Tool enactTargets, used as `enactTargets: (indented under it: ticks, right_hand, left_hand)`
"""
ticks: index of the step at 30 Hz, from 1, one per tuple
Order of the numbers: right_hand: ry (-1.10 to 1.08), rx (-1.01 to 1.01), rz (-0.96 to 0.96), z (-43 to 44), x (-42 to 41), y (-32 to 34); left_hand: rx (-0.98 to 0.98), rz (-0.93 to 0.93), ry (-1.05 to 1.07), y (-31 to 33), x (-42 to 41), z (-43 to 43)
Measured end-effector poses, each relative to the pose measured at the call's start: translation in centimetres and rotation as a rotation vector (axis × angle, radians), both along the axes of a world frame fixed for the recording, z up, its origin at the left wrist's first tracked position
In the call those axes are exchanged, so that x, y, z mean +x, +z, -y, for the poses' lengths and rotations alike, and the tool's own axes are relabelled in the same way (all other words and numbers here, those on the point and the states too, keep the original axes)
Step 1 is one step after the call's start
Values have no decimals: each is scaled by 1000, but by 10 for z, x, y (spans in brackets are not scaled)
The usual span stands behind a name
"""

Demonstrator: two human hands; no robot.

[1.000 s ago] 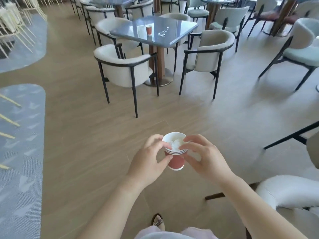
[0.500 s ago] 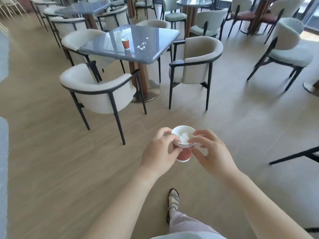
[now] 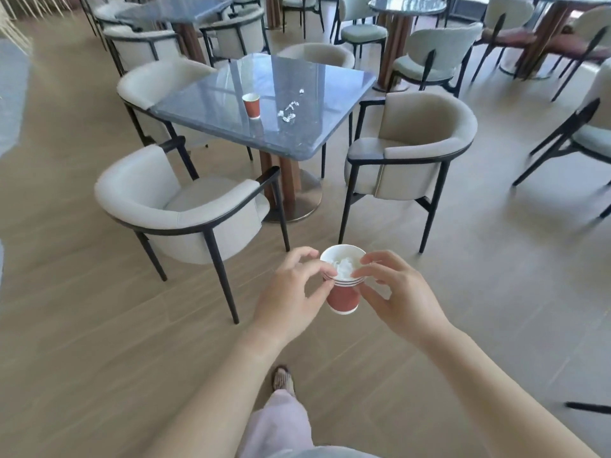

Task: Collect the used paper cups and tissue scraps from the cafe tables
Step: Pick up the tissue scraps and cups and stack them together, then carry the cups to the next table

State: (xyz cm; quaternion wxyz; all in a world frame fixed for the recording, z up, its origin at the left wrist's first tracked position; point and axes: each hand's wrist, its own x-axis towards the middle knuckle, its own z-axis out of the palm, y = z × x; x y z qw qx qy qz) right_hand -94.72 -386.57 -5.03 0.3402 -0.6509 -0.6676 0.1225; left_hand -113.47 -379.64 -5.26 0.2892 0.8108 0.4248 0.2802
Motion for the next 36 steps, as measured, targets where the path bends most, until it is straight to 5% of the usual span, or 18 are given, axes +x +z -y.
enactTargets:
  ticks: [13,21,36]
  right_hand:
    - [-59,-29,21,-306,40,7]
    - [-100,-85,-11,-422,47,-7]
    - [253,-128,26,-744,108,-26]
  left_hand:
    - [-11,-83,-71,4,50,-316]
    - [-56,-158,-186,-7,65,-450]
    - [-101,-136,184,-24,106,-704]
